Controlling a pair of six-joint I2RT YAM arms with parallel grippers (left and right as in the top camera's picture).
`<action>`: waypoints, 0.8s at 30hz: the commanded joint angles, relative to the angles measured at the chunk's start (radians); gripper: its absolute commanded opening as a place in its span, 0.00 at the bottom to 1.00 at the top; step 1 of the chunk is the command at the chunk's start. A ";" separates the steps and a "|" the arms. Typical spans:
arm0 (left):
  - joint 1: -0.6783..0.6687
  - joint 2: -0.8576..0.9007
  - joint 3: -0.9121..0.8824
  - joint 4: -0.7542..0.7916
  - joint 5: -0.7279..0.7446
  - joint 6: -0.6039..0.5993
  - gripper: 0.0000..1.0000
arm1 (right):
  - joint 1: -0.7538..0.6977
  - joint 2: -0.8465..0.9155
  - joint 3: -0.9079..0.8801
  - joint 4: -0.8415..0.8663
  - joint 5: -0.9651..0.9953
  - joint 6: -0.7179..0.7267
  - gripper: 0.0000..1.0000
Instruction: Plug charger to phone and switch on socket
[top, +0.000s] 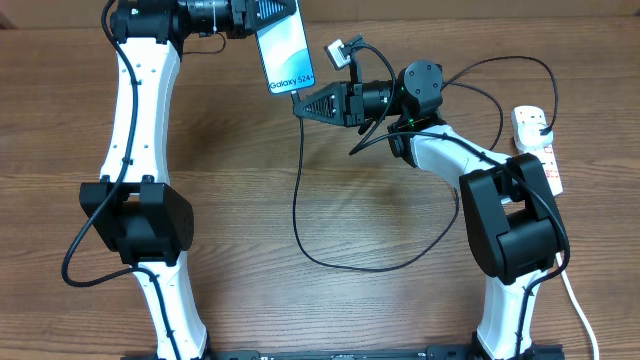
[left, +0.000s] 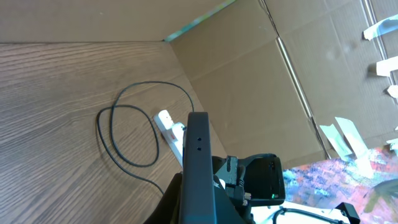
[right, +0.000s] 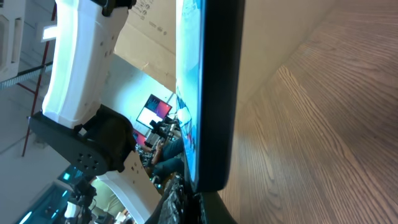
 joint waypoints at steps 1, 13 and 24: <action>-0.027 -0.007 0.012 -0.011 0.038 -0.007 0.05 | -0.014 -0.005 0.005 0.006 0.136 0.012 0.04; -0.027 -0.007 0.012 -0.011 0.039 -0.006 0.04 | -0.014 -0.005 0.005 0.006 0.177 0.027 0.04; -0.027 -0.007 0.012 -0.011 0.039 -0.007 0.04 | -0.014 -0.005 0.005 0.006 0.228 0.053 0.04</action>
